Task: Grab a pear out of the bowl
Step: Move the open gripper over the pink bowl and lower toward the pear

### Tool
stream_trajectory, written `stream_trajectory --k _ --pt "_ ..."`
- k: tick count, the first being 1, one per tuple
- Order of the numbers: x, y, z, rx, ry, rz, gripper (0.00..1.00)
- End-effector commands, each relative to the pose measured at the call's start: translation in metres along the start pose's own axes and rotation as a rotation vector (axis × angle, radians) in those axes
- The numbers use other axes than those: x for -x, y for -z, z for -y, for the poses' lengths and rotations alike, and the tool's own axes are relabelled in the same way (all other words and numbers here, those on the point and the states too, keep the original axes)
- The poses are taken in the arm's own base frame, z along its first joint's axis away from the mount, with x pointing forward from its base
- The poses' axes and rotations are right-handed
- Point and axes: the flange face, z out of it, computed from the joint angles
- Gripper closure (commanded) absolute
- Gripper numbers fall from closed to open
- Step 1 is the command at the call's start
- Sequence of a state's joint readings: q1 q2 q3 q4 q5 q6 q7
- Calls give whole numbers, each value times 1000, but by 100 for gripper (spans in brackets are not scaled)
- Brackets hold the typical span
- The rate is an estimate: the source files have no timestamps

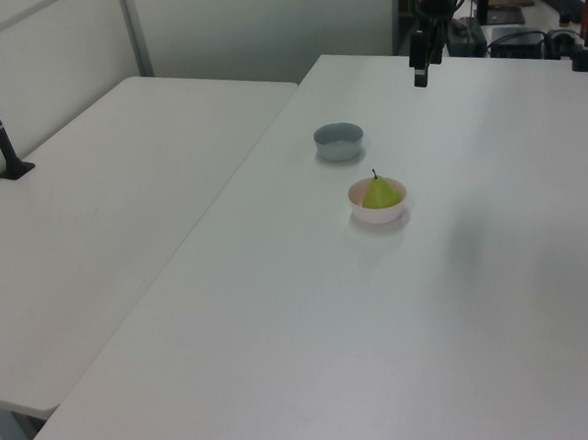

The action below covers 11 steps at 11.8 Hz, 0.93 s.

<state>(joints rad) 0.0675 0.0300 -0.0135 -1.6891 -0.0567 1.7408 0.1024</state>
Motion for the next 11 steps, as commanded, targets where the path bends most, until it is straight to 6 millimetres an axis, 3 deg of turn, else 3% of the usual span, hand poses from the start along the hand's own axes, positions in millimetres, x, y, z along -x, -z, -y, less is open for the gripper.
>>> stream_trajectory --k 1,3,5,11 --pt "-6 -9 1 -14 0 23 0" --pt "-19 -24 6 -18 7 -18 0" --pt "-33 -53 18 -19 95 -23 0" --pt "-47 -127 48 -20 336 -13 0"
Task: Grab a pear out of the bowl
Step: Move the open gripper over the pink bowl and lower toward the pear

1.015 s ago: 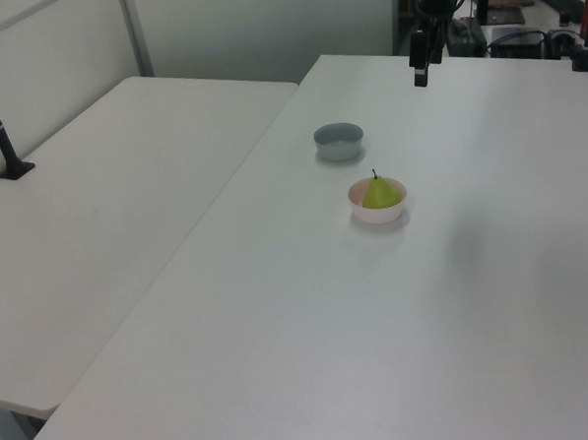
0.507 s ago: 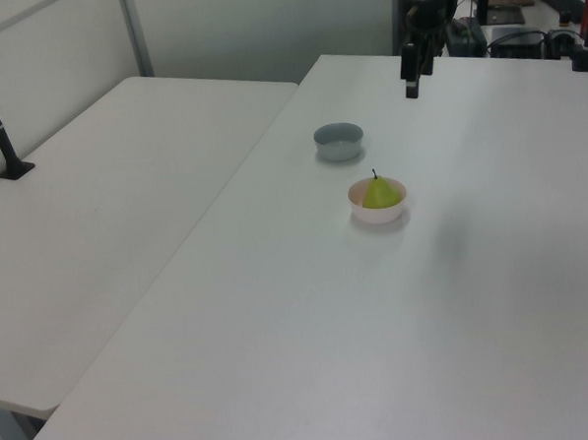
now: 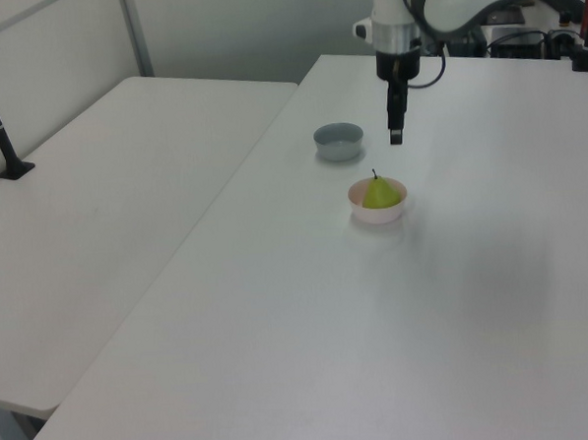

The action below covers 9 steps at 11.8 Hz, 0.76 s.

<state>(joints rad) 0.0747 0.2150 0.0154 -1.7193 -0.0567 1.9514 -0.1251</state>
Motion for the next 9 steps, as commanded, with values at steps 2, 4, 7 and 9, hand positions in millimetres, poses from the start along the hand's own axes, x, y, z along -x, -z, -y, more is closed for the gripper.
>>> stream_trajectory --k 2,4,7,9 --pt "-11 -40 20 -13 76 -7 0" --pt "-16 -54 24 -18 81 -8 0" --pt "-23 -82 26 -20 87 1 0" --pt "-26 -99 26 2 102 13 0"
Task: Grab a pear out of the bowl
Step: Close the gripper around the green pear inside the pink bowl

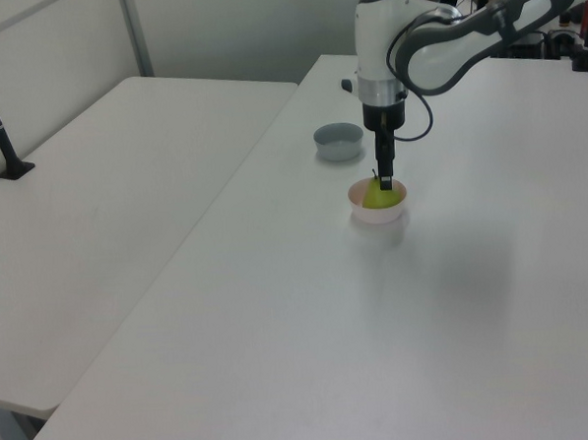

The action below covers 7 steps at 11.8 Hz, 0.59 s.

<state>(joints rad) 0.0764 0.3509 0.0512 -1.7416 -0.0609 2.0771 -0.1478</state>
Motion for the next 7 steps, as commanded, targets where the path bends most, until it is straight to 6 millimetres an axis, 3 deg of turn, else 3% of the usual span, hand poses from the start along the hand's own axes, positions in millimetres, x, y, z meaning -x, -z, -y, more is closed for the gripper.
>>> stream_trajectory --k 1,7 --pt "-6 -20 1 22 33 -23 2" --pt "-11 -34 1 22 30 -36 4"
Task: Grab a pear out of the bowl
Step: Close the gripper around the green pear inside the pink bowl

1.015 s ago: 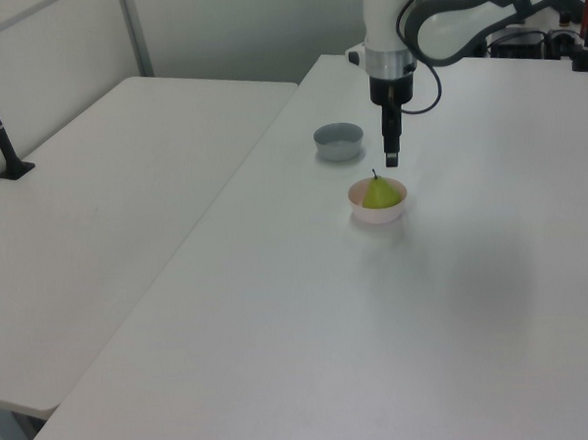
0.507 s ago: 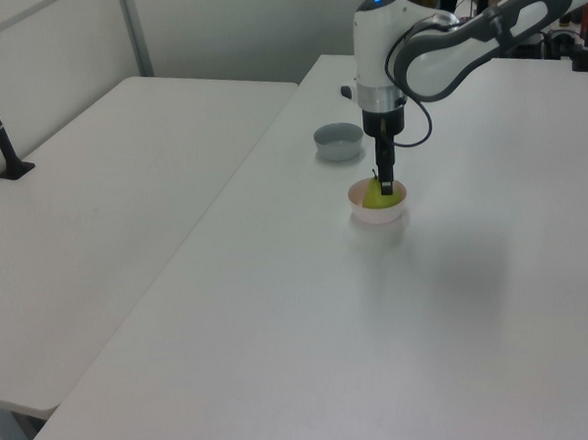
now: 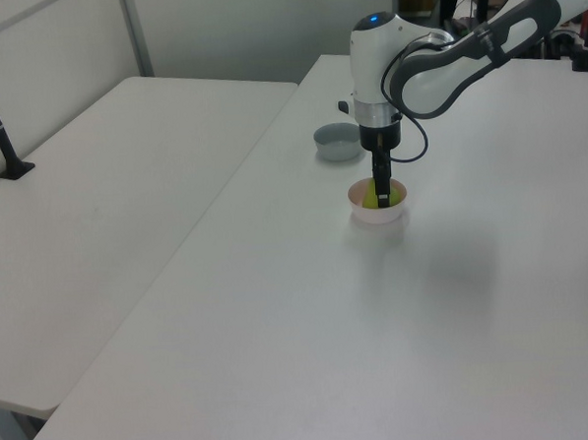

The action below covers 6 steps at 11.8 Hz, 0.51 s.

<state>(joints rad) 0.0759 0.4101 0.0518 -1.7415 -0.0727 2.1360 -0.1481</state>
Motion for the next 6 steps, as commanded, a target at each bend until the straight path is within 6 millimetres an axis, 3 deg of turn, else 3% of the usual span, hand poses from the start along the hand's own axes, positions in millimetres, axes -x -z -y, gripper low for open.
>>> stream_trajectory --k 1,6 --pt "-3 -6 1 15 22 -29 5" --pt "-3 -6 0 17 27 -30 30"
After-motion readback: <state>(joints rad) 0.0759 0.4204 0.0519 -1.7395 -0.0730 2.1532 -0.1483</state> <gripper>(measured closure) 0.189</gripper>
